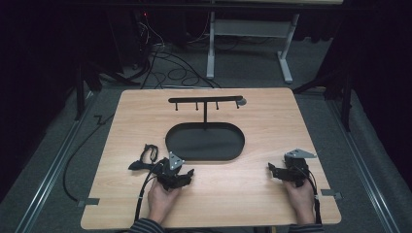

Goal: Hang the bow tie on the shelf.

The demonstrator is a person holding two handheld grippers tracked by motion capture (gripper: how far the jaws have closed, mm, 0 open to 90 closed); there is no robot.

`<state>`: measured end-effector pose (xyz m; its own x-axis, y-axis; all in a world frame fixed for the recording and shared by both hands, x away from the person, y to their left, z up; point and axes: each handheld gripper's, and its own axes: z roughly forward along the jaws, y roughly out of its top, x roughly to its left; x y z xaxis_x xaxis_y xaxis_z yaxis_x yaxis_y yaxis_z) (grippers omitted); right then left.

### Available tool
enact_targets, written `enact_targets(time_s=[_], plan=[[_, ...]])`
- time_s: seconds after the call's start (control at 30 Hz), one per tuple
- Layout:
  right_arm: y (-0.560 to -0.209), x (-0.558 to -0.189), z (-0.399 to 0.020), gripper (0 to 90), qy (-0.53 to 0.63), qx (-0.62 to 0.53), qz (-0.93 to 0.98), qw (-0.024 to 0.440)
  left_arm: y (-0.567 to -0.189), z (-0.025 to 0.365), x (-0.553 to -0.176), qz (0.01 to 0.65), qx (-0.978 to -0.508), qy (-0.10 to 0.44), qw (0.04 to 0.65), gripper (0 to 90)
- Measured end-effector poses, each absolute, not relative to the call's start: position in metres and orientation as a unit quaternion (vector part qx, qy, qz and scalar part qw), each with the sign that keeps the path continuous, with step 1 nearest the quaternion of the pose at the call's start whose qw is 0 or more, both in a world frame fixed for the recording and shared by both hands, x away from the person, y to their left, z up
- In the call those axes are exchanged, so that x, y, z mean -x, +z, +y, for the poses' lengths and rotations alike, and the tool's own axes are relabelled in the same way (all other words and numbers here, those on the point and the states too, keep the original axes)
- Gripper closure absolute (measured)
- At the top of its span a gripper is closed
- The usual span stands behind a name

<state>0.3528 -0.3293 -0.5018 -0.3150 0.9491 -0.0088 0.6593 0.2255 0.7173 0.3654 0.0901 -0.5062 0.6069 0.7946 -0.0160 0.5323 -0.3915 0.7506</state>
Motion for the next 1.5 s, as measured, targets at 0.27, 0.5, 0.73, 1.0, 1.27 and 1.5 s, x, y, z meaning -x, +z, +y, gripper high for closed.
enact_targets(time_s=[0.27, 0.5, 0.73, 1.0, 1.27, 1.5], plan=[[-0.502, -0.353, -0.33, 26.2, 0.314, -0.538, 0.748, 0.231, -0.506, 0.09, -0.365, 0.408, -0.815, 0.176, 0.372, 37.2], [-0.502, -0.353, -0.33, 26.1, 0.314, -0.538, 0.748, 0.231, -0.506, 0.09, -0.365, 0.406, -0.816, 0.176, 0.371, 35.8], [-0.502, -0.353, -0.33, 26.1, 0.314, -0.537, 0.748, 0.231, -0.506, 0.09, -0.364, 0.407, -0.816, 0.175, 0.371, 35.1], [-0.502, -0.353, -0.33, 26.1, 0.314, -0.538, 0.748, 0.231, -0.506, 0.089, -0.362, 0.419, -0.81, 0.18, 0.368, 33.5], [-0.502, -0.353, -0.33, 26.1, 0.314, -0.537, 0.748, 0.231, -0.503, 0.09, -0.362, 0.431, -0.806, 0.171, 0.368, 35.1], [-0.502, -0.353, -0.33, 26.1, 0.314, -0.537, 0.748, 0.231, -0.495, 0.098, -0.36, 0.431, -0.801, 0.17, 0.378, 35.7]])
